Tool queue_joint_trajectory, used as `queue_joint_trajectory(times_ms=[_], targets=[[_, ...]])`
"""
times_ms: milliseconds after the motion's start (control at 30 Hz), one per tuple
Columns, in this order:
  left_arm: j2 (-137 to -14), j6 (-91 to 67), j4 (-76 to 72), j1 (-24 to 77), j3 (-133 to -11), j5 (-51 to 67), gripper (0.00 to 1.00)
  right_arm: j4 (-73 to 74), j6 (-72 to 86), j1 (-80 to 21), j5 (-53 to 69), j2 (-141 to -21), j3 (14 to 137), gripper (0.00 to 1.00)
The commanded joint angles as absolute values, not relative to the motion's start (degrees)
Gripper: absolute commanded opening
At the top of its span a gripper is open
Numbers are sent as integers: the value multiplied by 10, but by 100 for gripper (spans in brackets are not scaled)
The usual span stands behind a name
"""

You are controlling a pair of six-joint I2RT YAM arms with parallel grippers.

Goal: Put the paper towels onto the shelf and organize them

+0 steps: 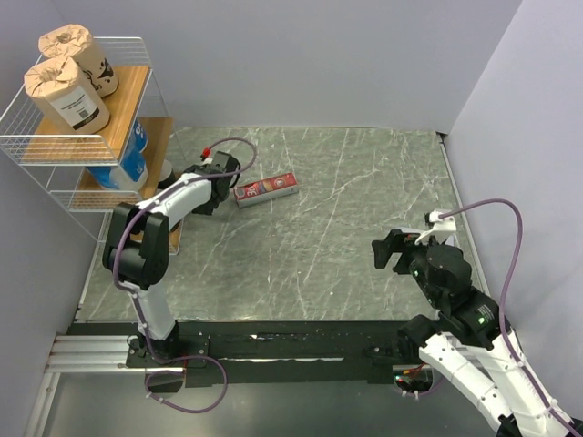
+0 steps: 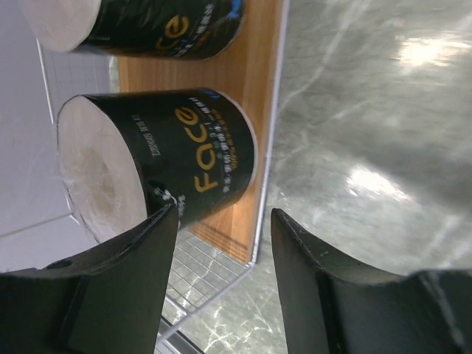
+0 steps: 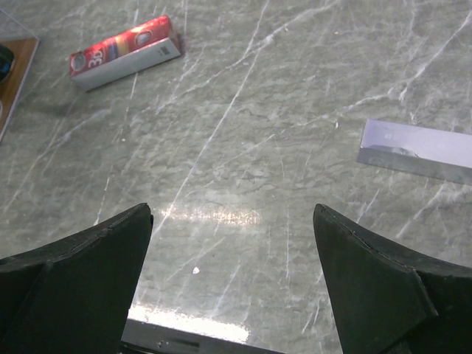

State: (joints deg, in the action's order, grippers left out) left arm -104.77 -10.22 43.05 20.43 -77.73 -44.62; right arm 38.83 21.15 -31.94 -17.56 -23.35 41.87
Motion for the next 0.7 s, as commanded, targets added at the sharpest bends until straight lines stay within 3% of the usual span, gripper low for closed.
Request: queue_joint_trajectory(times_ms=[0, 333, 667], targets=[[-1064, -129, 454, 171, -787, -455, 60, 389, 206, -317, -187, -208, 445, 97], [-1072, -146, 461, 163, -794, -495, 59, 394, 212, -317, -190, -193, 439, 97], [-918, -97, 362, 282, -789, -346, 64, 377, 200, -316, -156, -234, 429, 98]])
